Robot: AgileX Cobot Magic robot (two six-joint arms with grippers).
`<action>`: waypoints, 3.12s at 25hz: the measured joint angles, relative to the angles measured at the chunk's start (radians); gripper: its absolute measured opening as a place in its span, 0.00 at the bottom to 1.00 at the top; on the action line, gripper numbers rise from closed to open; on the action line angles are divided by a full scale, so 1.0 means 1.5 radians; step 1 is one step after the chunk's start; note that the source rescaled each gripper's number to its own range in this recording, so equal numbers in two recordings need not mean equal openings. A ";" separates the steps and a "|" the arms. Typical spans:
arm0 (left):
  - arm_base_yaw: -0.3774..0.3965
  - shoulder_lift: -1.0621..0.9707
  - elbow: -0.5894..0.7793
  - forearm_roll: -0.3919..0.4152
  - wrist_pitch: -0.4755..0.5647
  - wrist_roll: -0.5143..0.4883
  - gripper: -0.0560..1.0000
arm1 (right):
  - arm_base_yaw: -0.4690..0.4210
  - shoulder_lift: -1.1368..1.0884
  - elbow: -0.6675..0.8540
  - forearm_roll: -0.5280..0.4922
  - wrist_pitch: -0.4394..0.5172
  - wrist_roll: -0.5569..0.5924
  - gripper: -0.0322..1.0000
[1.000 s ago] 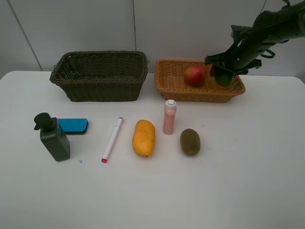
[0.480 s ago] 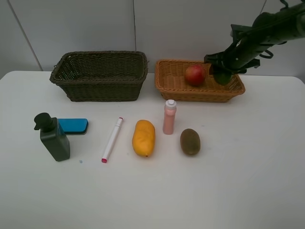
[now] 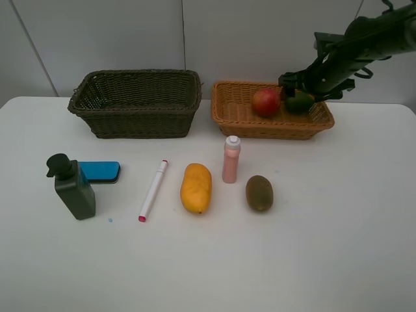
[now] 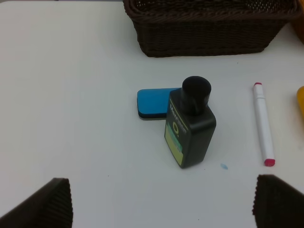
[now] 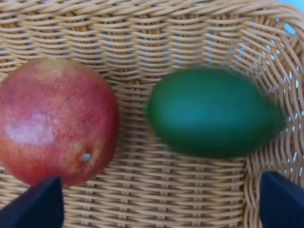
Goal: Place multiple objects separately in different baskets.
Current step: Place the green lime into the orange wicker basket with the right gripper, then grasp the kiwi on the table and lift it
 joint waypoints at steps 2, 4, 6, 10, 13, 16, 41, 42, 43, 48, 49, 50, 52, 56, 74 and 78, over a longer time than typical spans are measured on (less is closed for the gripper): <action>0.000 0.000 0.000 0.000 0.000 0.000 1.00 | 0.001 0.000 0.000 0.000 0.000 -0.002 1.00; 0.000 0.000 0.000 0.000 0.000 0.000 1.00 | 0.001 0.000 0.000 0.000 -0.001 -0.003 1.00; 0.000 0.000 0.000 0.000 0.000 0.000 1.00 | 0.001 -0.001 0.000 0.000 0.000 -0.004 1.00; 0.000 0.000 0.000 0.000 0.000 0.000 1.00 | 0.001 -0.019 0.000 0.000 0.009 -0.005 1.00; 0.000 0.000 0.000 0.000 0.000 0.000 1.00 | 0.001 -0.039 0.000 0.000 0.028 -0.005 1.00; 0.000 0.000 0.000 0.000 0.000 0.000 1.00 | 0.007 -0.057 0.000 -0.004 0.052 -0.005 1.00; 0.000 0.000 0.000 0.000 0.000 0.000 1.00 | 0.160 -0.314 0.361 0.015 0.055 0.081 1.00; 0.000 0.000 0.000 0.000 0.000 0.000 1.00 | 0.176 -0.314 0.367 0.015 0.057 0.091 1.00; 0.000 0.000 0.000 0.000 0.000 0.000 1.00 | 0.190 -0.314 0.368 0.010 0.059 0.106 1.00; 0.000 0.000 0.000 0.000 0.000 0.000 1.00 | 0.274 -0.314 0.368 -0.053 0.074 0.226 1.00; 0.000 0.000 0.000 0.000 0.000 0.000 1.00 | 0.288 -0.314 0.368 -0.072 0.078 0.252 1.00; 0.000 0.000 0.000 0.000 0.000 0.000 1.00 | 0.298 -0.314 0.368 -0.090 0.082 0.283 1.00; 0.000 0.000 0.000 0.000 0.000 0.000 1.00 | 0.318 -0.314 0.368 -0.116 0.096 0.336 1.00; 0.000 0.000 0.000 0.000 0.000 0.000 1.00 | 0.342 -0.314 0.368 -0.141 0.115 0.397 1.00; 0.000 0.000 0.000 0.000 0.000 0.000 1.00 | 0.343 -0.173 0.368 -0.136 0.077 0.411 1.00; 0.000 0.000 0.000 0.000 0.000 0.000 1.00 | 0.341 -0.160 0.368 -0.134 0.060 0.412 1.00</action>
